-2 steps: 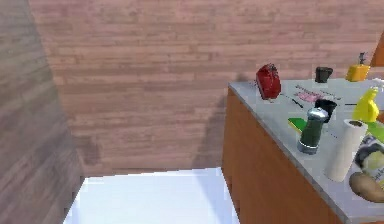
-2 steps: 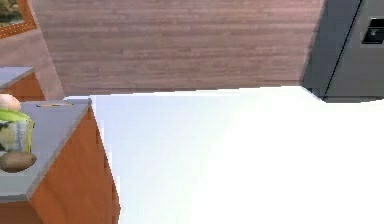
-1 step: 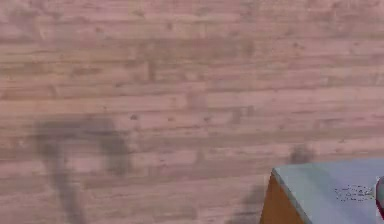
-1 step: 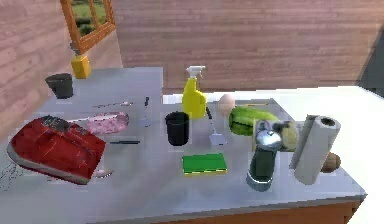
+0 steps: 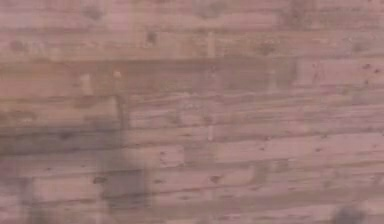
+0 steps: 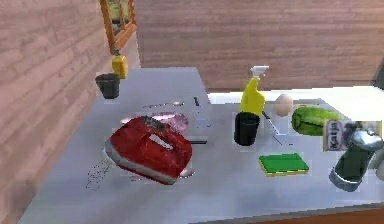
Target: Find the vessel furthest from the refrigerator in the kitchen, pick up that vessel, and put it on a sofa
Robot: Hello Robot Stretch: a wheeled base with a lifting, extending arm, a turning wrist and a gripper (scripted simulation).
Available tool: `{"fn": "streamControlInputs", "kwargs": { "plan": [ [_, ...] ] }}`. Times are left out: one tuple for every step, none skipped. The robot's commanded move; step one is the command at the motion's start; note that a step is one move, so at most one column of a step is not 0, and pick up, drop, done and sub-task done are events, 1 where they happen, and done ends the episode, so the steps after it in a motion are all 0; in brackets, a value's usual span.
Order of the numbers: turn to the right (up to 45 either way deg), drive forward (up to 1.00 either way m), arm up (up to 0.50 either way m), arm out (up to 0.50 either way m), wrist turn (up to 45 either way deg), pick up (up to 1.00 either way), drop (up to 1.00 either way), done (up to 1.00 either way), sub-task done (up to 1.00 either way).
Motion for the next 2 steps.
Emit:
{"fn": "streamControlInputs", "kwargs": {
  "plan": [
    [15.0, 0.00, 0.00, 0.00, 0.0, 0.00, 0.00, 0.00, 0.00],
    [0.0, 0.05, 0.00, 0.00, 0.0, 0.00, 0.00, 0.00, 0.00]
  ]
}}
